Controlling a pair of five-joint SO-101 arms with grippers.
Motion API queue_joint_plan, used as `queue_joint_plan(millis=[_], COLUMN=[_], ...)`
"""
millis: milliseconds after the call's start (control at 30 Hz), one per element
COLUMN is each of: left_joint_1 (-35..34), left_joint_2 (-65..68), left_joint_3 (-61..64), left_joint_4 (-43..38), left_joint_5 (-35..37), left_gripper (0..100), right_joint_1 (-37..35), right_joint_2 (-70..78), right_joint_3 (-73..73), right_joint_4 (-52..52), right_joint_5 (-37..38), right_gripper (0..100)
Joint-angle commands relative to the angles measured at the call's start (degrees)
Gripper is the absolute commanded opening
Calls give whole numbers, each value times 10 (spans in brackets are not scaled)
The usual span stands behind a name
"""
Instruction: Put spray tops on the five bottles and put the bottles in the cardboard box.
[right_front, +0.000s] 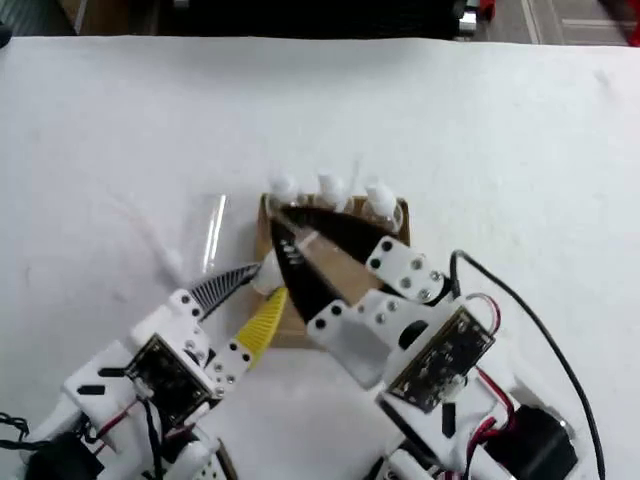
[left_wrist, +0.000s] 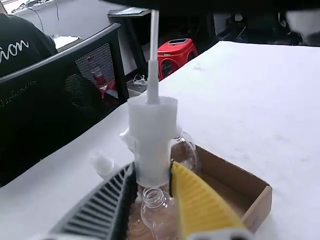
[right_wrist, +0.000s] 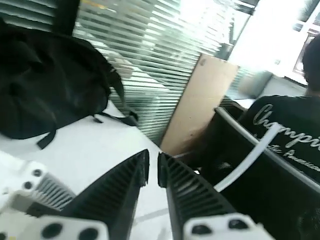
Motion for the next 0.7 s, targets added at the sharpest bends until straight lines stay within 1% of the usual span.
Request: queue_joint_plan(millis=[0, 133, 300, 533, 667], left_joint_1=[18, 23, 22, 22, 22], left_joint_2=[-7, -7, -7, -7, -7], left_joint_3=[0, -2, -3, -4, -5], left_joint_4=[4, 11, 11, 11, 11], left_joint_5=[5, 5, 5, 4, 5], left_gripper=[23, 23, 23, 23, 23], right_joint_1=[27, 25, 25, 28, 29], right_joint_2=[5, 0, -5, -61, -69], right_joint_3=[41, 98, 105, 105, 139], right_joint_4=[-31, -42, -36, -25, -19], right_joint_5=[7, 7, 7, 7, 10], right_gripper=[16, 16, 16, 16, 16])
